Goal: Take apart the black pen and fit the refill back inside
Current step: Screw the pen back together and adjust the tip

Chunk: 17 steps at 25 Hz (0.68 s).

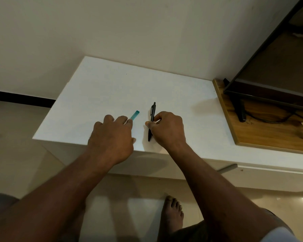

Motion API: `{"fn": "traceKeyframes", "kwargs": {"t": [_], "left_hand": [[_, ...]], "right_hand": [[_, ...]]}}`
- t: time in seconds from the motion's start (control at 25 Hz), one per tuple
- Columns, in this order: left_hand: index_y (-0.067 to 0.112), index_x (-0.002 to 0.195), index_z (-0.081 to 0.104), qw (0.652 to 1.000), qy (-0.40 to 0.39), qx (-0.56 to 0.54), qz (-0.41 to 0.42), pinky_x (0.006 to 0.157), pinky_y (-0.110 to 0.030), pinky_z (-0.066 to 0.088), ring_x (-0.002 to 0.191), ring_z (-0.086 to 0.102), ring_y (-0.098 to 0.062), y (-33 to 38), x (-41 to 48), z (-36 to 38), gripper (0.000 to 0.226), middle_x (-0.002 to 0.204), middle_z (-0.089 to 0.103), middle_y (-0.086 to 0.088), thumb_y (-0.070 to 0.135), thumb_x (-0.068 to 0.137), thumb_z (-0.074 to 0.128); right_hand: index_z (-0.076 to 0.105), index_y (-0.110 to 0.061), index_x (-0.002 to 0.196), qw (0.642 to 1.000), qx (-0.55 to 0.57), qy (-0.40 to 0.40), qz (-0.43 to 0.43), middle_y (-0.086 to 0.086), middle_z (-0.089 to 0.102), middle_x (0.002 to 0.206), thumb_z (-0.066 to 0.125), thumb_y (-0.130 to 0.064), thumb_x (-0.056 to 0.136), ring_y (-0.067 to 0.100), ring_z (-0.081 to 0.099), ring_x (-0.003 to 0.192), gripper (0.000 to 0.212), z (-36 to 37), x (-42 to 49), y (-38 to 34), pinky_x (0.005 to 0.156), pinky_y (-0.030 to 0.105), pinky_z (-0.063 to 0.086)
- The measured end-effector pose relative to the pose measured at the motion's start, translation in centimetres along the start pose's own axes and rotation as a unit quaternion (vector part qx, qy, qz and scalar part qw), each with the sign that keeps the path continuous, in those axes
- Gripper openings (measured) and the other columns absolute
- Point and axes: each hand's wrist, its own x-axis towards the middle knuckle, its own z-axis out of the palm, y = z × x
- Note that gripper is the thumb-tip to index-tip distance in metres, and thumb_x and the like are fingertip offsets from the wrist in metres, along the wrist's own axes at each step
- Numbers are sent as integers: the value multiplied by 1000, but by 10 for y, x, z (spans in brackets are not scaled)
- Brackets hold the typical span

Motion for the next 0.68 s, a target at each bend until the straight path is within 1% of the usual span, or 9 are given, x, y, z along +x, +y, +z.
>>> {"fn": "traceKeyframes", "kwargs": {"t": [0.08,0.2,0.28,0.36,0.44,0.56,0.68], "left_hand": [[18,151,44,1000,6,3,4,90,-41,47,122,47,-26,5,-1,-1,66,144,50,0,54,96,52],[16,147,48,1000,16,7,15,86,-39,47,116,47,-25,12,-3,0,65,133,51,-2,56,95,53],[15,146,49,1000,16,2,16,84,-38,47,114,47,-24,15,-2,0,65,129,51,-4,55,96,54],[13,144,50,1000,19,2,23,80,-37,47,111,48,-23,18,-2,0,62,124,52,-5,53,97,54],[13,142,51,999,19,4,32,77,-36,46,108,47,-24,20,-2,0,57,122,51,-5,49,98,54],[14,142,50,999,13,2,32,75,-36,46,108,47,-24,20,-2,1,52,122,51,-5,38,96,56],[14,145,48,1000,9,-3,28,74,-34,44,110,46,-24,21,0,1,54,124,51,-5,33,95,57]], "right_hand": [[74,-18,106,1000,-7,2,4,1,76,93,79,-40,89,18,70,83,28,2,0,0,61,22,44],[72,-19,105,1000,-5,12,6,0,75,93,80,-41,88,17,68,82,28,4,1,1,56,15,38],[72,-19,104,1000,-5,16,3,0,74,92,81,-40,87,17,67,82,28,4,1,1,56,16,38],[70,-19,101,1000,-4,16,-3,1,74,91,80,-38,88,18,67,82,25,4,1,1,56,19,40],[70,-19,100,1000,-3,18,-7,1,74,91,80,-37,88,17,66,81,24,4,0,1,56,19,39],[71,-17,101,999,-6,29,-15,0,72,90,79,-36,90,15,62,78,24,5,-1,1,55,15,35],[71,-16,99,999,-10,46,-22,0,69,85,78,-35,91,17,63,75,23,7,-3,0,55,19,36]]}}
